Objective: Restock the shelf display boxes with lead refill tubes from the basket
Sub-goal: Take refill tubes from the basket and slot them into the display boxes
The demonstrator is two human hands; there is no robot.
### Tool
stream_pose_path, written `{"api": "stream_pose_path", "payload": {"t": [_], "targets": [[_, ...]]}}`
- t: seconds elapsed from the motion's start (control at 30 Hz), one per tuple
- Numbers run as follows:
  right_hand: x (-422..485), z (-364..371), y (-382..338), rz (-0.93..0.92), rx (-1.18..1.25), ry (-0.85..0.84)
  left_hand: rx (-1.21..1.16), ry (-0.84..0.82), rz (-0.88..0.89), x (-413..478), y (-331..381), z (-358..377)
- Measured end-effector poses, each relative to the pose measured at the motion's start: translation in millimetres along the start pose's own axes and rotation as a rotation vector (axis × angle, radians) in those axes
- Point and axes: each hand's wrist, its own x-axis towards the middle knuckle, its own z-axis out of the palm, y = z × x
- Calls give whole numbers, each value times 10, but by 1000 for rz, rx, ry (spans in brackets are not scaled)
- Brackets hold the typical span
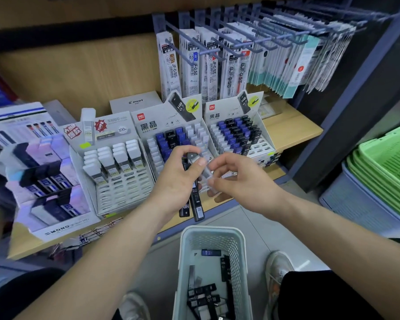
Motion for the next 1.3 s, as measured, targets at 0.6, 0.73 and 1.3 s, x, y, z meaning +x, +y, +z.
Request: {"api": "stream_pose_path", "payload": {"t": [0.6,0.73,1.3], "targets": [[260,-144,140,8,128,-18,2,-65,-16,117,-107,-82],[230,-205,154,4,104,-45,-35,-100,-25,108,-81,-30],[133,-652,216,23,-36,142,83,-150,-28,228,-31,301]]}}
